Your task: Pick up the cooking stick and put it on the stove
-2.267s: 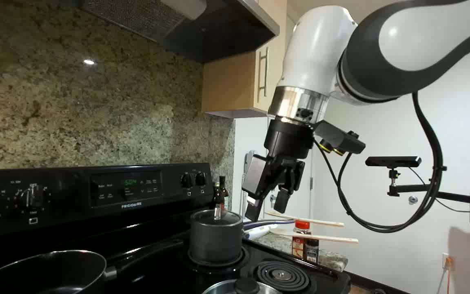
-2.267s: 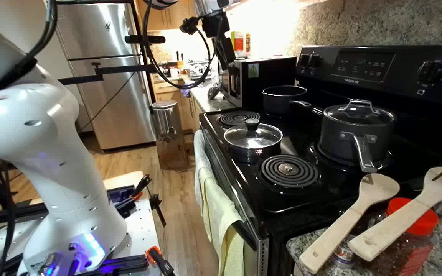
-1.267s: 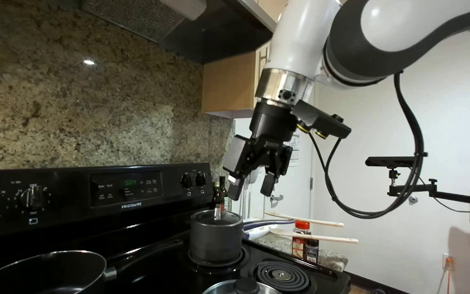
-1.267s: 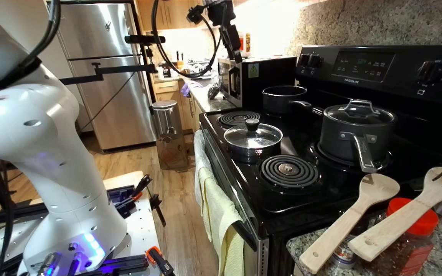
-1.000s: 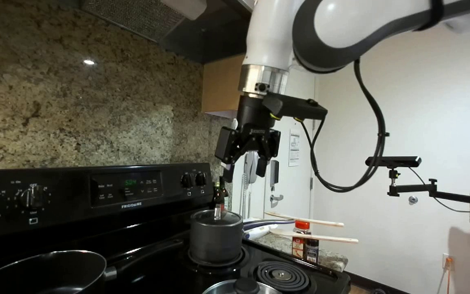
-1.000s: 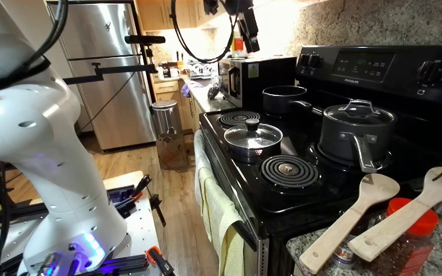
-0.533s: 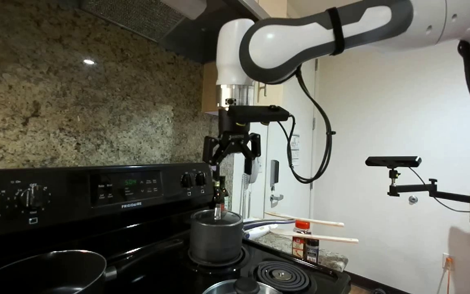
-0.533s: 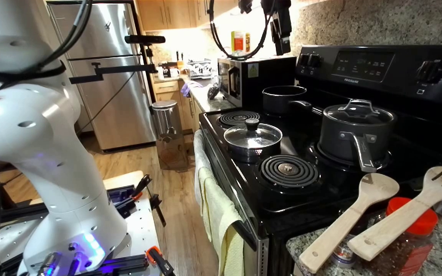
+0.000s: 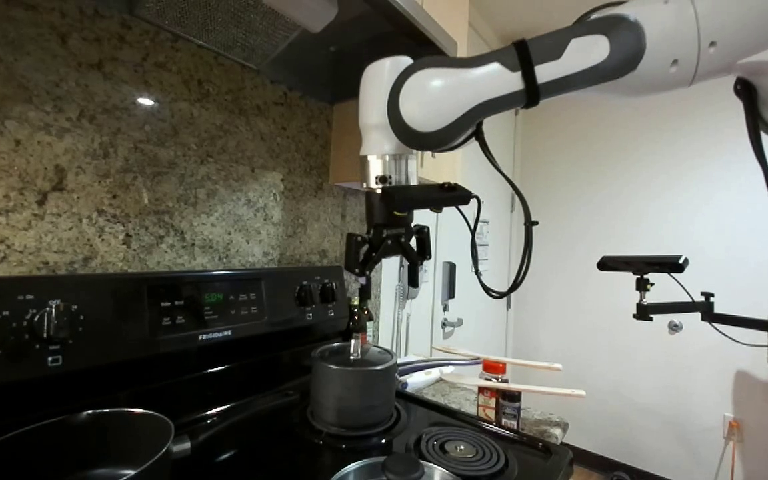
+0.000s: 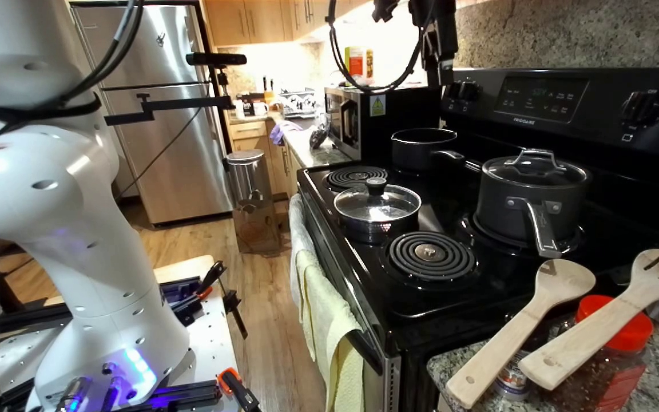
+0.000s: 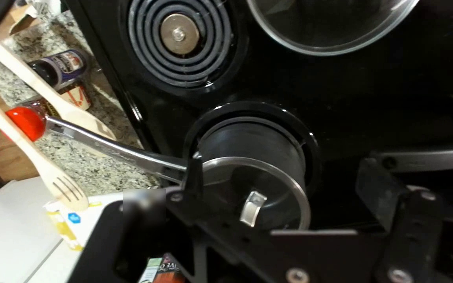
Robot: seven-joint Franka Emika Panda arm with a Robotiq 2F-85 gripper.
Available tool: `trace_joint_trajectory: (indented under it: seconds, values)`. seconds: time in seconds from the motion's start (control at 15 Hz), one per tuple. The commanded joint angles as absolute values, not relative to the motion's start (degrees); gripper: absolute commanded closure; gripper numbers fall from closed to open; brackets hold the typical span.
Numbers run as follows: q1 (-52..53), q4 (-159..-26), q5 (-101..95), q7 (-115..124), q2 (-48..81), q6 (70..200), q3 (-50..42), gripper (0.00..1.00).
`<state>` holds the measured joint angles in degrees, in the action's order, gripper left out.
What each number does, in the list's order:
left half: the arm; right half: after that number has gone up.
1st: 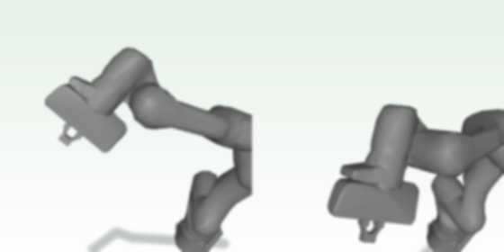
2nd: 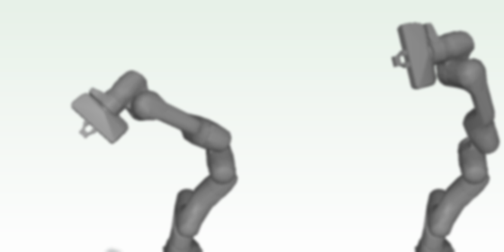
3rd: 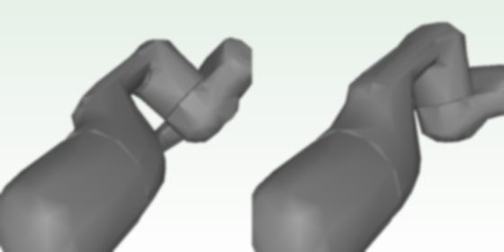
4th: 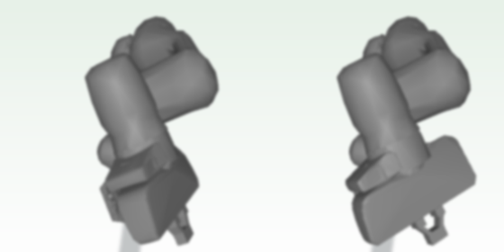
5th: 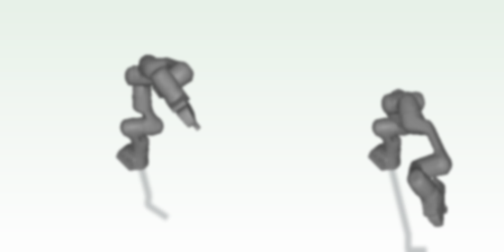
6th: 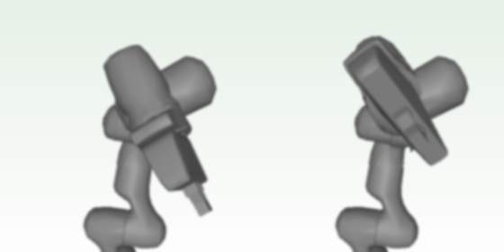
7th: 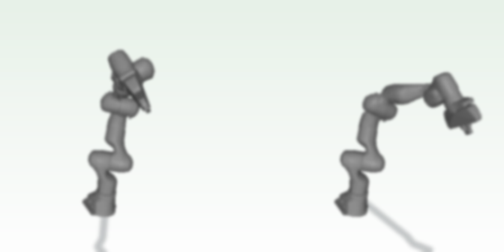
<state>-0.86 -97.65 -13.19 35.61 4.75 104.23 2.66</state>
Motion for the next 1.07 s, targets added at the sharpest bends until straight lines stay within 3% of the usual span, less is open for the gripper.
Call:
trace_joint_trajectory:
  seconds: [0.0,0.27,0.67,1.0]
  values:
    - [-3.27,-92.94,-12.48,23.94,9.42,100.19,-2.03,0.0]
    - [-6.36,-93.54,-11.65,7.71,11.84,98.43,-5.82,0.0]
    - [-6.44,-95.08,-11.53,10.2,10.76,98.9,-7.2,0.0]
    - [-11.57,-86.85,-8.78,-2.51,15.95,98.02,-10.2,0.0]
